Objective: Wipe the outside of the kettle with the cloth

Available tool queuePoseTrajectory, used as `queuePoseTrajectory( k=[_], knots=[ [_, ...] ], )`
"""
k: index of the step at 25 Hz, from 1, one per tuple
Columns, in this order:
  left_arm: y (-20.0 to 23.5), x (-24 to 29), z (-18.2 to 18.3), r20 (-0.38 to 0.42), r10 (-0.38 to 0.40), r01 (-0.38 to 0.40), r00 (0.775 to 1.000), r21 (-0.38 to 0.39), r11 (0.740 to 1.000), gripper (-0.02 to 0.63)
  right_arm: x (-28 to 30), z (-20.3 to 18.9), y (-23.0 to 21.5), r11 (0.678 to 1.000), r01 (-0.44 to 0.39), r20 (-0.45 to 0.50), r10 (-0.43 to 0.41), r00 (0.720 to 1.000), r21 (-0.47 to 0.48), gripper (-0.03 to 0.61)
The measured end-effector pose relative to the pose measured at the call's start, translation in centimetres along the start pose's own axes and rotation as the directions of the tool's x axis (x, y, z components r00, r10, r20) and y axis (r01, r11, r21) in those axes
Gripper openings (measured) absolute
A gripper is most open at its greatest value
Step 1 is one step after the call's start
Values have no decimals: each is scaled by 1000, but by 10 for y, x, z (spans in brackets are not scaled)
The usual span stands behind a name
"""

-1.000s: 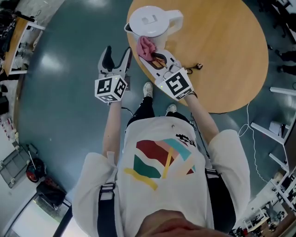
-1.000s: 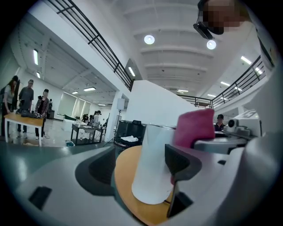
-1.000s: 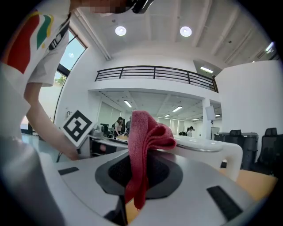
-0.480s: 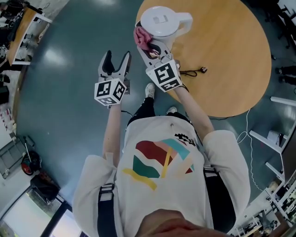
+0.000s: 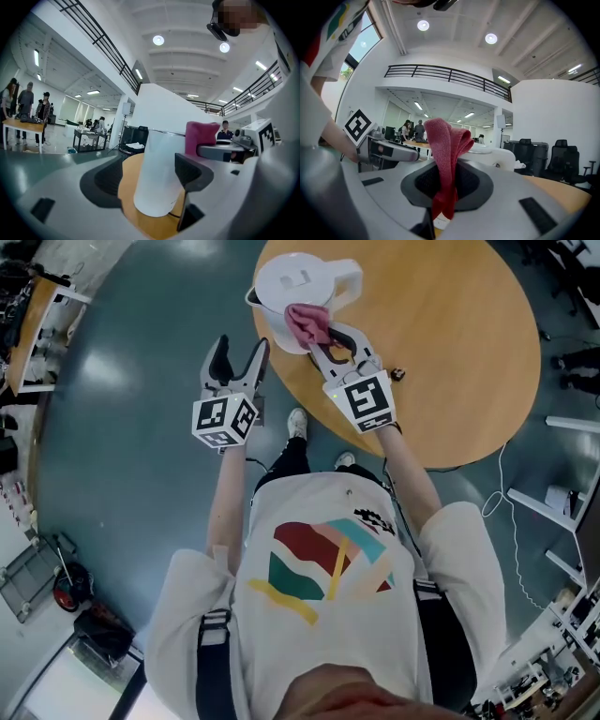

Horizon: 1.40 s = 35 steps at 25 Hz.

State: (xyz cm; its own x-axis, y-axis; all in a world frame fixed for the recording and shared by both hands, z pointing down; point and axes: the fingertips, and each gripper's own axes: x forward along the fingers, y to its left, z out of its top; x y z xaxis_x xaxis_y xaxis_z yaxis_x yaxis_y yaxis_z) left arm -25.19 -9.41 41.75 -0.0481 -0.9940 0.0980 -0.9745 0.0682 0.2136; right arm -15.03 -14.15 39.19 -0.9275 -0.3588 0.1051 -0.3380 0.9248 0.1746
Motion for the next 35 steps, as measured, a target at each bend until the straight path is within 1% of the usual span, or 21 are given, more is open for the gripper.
queuePoseTrajectory(
  k=[6,8,12,17,21,24,26,28,31,35],
  knots=[
    [-10,7,-6,-15,-16,15,1000,-13,1000,382,-17,-9,-46,995,99,-17,-98,995,31,44],
    [-12,9,-5,-10,-18,17,1000,-17,1000,382,-18,-14,-58,992,120,-27,-119,993,41,44],
    [-12,11,-3,-12,-19,19,1000,-1,1000,382,-11,-22,-80,987,149,-41,-147,988,59,44],
    [0,7,-4,-11,6,-6,1000,-7,1000,382,3,-34,-107,977,193,-53,-189,981,85,44],
    [13,-6,-2,-5,41,-41,999,-17,999,382,1,-37,-110,974,205,-56,-200,978,98,44],
    [18,-13,-2,8,63,-63,998,-20,998,382,-12,-35,-97,972,191,-41,-187,981,134,44],
    [15,-19,-4,17,70,-70,997,-18,997,382,-25,-32,-77,973,158,-25,-156,987,166,44],
    [7,-28,-8,19,72,-72,997,-21,997,382,-34,-28,-49,977,109,-4,-110,994,186,44],
    [-1,-40,-17,16,75,-75,997,-36,997,382,-29,-23,-2,984,25,20,-29,999,177,44],
    [1,-59,-28,5,98,-98,995,-50,994,382,8,-26,51,989,-51,21,49,999,136,44]
  ],
)
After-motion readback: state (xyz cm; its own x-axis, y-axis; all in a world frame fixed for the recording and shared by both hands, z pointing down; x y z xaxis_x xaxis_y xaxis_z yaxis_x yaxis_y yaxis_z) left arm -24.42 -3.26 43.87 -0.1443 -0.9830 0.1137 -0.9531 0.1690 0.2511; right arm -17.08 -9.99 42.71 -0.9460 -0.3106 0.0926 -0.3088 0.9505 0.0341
